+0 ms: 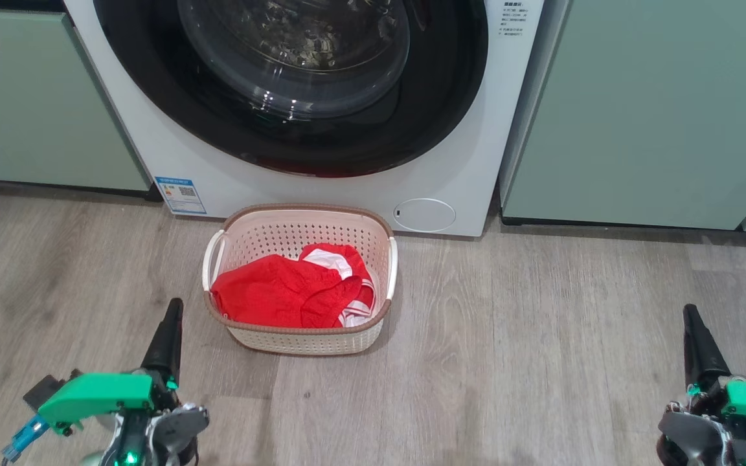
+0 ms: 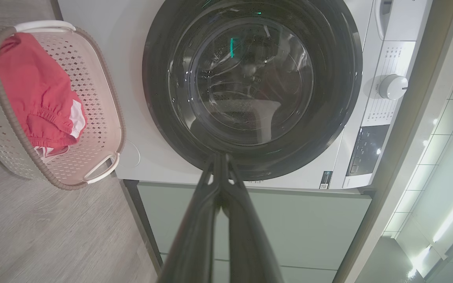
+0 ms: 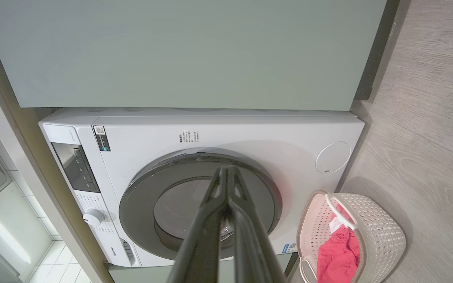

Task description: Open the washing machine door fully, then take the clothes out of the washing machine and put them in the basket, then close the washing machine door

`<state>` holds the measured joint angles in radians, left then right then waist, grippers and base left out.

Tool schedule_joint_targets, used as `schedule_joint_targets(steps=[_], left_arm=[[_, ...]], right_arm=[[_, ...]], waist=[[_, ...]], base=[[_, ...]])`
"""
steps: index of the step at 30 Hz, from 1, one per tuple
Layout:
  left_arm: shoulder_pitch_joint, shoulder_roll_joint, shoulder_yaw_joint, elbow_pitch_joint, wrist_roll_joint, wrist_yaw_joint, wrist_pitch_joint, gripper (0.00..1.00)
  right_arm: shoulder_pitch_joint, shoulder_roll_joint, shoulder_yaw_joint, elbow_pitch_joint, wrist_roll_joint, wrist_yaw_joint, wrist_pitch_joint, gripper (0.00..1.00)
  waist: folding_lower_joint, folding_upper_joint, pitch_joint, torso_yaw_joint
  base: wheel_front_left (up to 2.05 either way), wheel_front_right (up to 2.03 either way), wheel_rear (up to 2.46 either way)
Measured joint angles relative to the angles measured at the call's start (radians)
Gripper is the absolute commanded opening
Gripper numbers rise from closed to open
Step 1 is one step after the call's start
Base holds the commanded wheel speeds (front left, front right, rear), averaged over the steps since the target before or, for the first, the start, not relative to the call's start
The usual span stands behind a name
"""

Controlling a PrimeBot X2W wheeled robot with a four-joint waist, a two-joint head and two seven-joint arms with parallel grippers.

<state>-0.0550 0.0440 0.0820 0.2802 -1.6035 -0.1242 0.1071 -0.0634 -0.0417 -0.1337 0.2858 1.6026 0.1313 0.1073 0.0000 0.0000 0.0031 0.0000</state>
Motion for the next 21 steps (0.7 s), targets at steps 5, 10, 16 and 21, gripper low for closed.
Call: schedule_joint_targets(steps=[5, 10, 16, 21], left_arm=[[0.000, 0.000, 0.000, 0.000, 0.000, 0.000, 0.000, 0.00], [0.000, 0.000, 0.000, 0.000, 0.000, 0.000, 0.000, 0.00], [0.000, 0.000, 0.000, 0.000, 0.000, 0.000, 0.000, 0.00], [0.000, 0.000, 0.000, 0.000, 0.000, 0.000, 0.000, 0.00]], right_arm=[[0.000, 0.000, 0.000, 0.000, 0.000, 0.000, 0.000, 0.00], [0.000, 0.000, 0.000, 0.000, 0.000, 0.000, 0.000, 0.00], [0.000, 0.000, 0.000, 0.000, 0.000, 0.000, 0.000, 0.00], [0.000, 0.000, 0.000, 0.000, 0.000, 0.000, 0.000, 0.00]], waist=[[0.0000, 0.0000, 0.000, 0.000], [0.0000, 0.0000, 0.000, 0.000], [0.0000, 0.0000, 0.000, 0.000], [0.0000, 0.0000, 0.000, 0.000]], base=[[0.00, 0.00, 0.00], [0.00, 0.00, 0.00], [0.00, 0.00, 0.00], [0.00, 0.00, 0.00]])
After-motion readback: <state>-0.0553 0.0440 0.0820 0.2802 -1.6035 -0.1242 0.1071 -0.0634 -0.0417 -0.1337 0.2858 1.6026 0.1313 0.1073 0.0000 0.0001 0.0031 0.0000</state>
